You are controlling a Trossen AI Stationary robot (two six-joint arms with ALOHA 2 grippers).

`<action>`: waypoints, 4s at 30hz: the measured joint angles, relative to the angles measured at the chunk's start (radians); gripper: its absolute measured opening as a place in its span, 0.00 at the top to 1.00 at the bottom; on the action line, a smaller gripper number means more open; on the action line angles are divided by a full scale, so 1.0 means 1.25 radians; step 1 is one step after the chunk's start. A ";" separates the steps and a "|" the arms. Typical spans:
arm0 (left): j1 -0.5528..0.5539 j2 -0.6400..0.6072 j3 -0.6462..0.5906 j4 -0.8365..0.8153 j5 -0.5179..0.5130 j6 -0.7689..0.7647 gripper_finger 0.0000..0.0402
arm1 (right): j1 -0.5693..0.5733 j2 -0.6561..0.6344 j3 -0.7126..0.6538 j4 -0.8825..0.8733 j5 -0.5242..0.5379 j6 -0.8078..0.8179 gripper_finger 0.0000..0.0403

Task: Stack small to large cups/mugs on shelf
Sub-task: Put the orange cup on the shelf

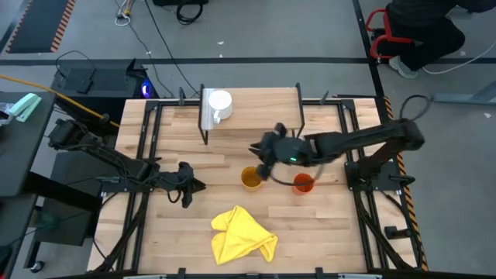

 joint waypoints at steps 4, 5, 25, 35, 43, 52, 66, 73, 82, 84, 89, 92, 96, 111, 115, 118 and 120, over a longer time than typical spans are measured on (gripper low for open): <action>0.000 0.000 0.000 0.000 -0.007 0.000 0.84 | 0.083 -0.098 0.000 -0.124 0.082 0.119 0.84; 0.000 0.000 0.000 0.001 -0.007 0.000 0.84 | 0.102 -0.122 0.000 -0.149 0.108 0.150 0.84; 0.000 0.000 0.000 0.006 -0.033 0.001 0.84 | 0.267 -0.218 0.001 -0.822 0.025 0.908 0.86; 0.000 0.000 0.000 0.006 -0.034 0.002 0.84 | 0.266 -0.105 0.001 -0.883 -0.044 0.938 0.86; 0.000 0.000 0.000 0.006 -0.034 0.010 0.83 | 0.274 -0.175 -0.141 -0.769 -0.086 0.993 0.86; 0.000 0.000 0.000 0.006 -0.035 0.009 0.85 | 0.273 -0.304 -0.370 -0.596 -0.138 1.014 0.86; 0.000 0.000 0.000 0.006 -0.043 0.009 0.84 | 0.231 -0.320 -0.446 -0.481 -0.155 0.968 0.76; 0.000 0.000 0.000 0.006 -0.043 0.007 0.84 | 0.173 -0.283 -0.446 -0.450 -0.163 0.908 0.73; 0.000 0.000 0.001 0.005 -0.043 0.007 0.85 | 0.126 -0.264 -0.446 -0.450 -0.190 0.865 0.73; 0.000 0.000 0.001 0.005 -0.044 0.007 0.85 | 0.124 -0.264 -0.446 -0.450 -0.194 0.865 0.74; 0.000 0.000 0.001 0.004 -0.044 0.008 0.84 | 0.124 -0.263 -0.446 -0.451 -0.198 0.865 0.76; 0.000 0.000 0.001 0.004 -0.044 0.008 0.84 | 0.125 -0.251 -0.446 -0.451 -0.216 0.865 0.77; 0.000 0.000 0.001 0.003 -0.044 0.008 0.85 | 0.125 -0.222 -0.446 -0.451 -0.229 0.854 0.77; 0.000 0.000 0.001 0.003 -0.046 0.008 0.84 | 0.124 -0.212 -0.446 -0.451 -0.230 0.853 0.89; 0.000 0.000 0.001 0.002 -0.046 0.008 0.85 | 0.125 -0.212 -0.446 -0.452 -0.230 0.857 0.97; 0.000 0.000 0.001 0.002 -0.049 0.008 0.86 | 0.125 -0.212 -0.434 -0.459 -0.230 0.857 0.98; 0.000 0.000 0.001 0.002 -0.049 0.008 0.86 | 0.125 -0.212 -0.421 -0.462 -0.230 0.853 0.96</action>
